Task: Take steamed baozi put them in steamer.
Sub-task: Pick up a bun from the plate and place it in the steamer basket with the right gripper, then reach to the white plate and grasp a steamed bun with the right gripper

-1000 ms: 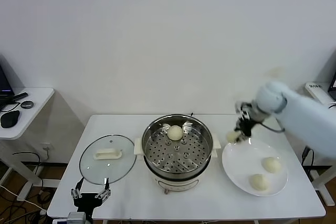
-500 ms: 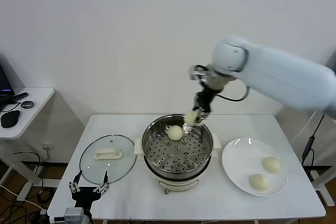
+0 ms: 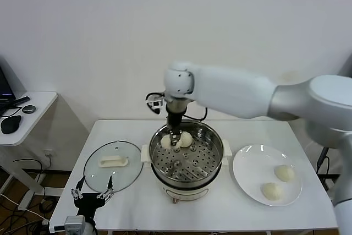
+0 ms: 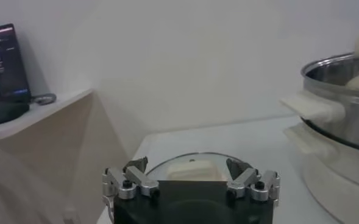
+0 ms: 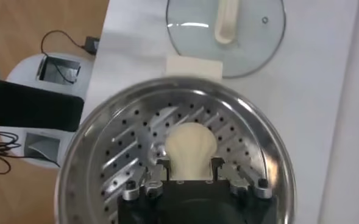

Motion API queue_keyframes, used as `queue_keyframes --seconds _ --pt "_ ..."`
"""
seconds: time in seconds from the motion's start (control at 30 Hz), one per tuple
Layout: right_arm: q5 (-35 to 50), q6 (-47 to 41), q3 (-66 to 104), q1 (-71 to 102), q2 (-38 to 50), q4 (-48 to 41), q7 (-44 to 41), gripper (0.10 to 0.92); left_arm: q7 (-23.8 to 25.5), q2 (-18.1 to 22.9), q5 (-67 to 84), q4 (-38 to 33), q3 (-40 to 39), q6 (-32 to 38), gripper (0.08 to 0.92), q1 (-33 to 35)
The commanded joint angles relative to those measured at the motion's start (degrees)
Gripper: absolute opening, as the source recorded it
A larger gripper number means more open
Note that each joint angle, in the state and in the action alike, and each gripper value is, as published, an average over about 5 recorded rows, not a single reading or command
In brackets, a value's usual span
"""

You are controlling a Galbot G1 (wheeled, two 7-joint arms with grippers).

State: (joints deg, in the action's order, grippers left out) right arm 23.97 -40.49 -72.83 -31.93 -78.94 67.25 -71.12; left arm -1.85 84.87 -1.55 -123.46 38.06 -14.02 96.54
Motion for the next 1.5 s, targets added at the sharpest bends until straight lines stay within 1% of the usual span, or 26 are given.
queue_keyframes --seconds 0.03,0.37,0.47,0.57,0.8,0.93,1.03,1.13,1.3,1.4,1.5 --pt "-1.5 -1.2 -1.9 5.2 -7.7 -6.5 1.7 0.459 0.0 -0.1 0.7 -0.2 0.4 0.0 0.823 -0.3" --pt "-2.5 -1.2 -2.2 6.6 -7.8 -6.9 2.5 0.470 0.1 0.0 1.1 0.3 0.5 -0.1 0.823 -0.8" --pt "-2.2 -1.2 -2.1 6.4 -7.4 -6.3 2.6 0.484 0.2 0.1 1.1 0.3 0.5 -0.2 0.823 -0.9" --pt "-1.9 -1.2 -1.9 5.6 -6.4 -5.0 2.6 0.547 0.3 0.3 1.1 0.3 0.4 -0.3 0.823 -1.1" --pt "-1.3 -1.2 -0.8 1.7 -0.5 1.6 2.1 0.752 0.8 0.4 1.3 0.3 0.4 -0.8 0.823 -1.4" --pt "-1.5 -1.1 1.5 -1.9 6.6 7.8 1.1 0.815 1.2 0.3 1.2 0.0 0.4 -1.0 0.823 -1.5" --pt "-1.7 -0.7 3.2 -5.1 14.6 13.0 -0.1 0.822 1.4 0.1 1.2 -0.2 0.7 -1.1 0.823 -1.4" --pt "-2.1 1.5 4.9 -8.1 24.1 17.1 -2.2 0.823 1.7 0.2 1.4 -0.3 1.1 -1.4 0.823 -1.3" --pt "-5.2 10.7 7.4 -9.6 39.7 19.9 -6.7 0.823 2.4 0.9 3.0 -1.1 2.2 -2.6 0.823 -1.2" --pt "-9.9 17.9 7.4 -8.2 47.4 20.5 -8.3 0.823 2.5 0.5 3.2 -0.7 2.3 -2.6 0.823 -0.8" --pt "-15.8 23.3 6.9 -4.7 52.8 22.4 -8.9 0.823 2.6 0.2 3.3 -0.4 2.3 -2.5 0.823 -0.4"
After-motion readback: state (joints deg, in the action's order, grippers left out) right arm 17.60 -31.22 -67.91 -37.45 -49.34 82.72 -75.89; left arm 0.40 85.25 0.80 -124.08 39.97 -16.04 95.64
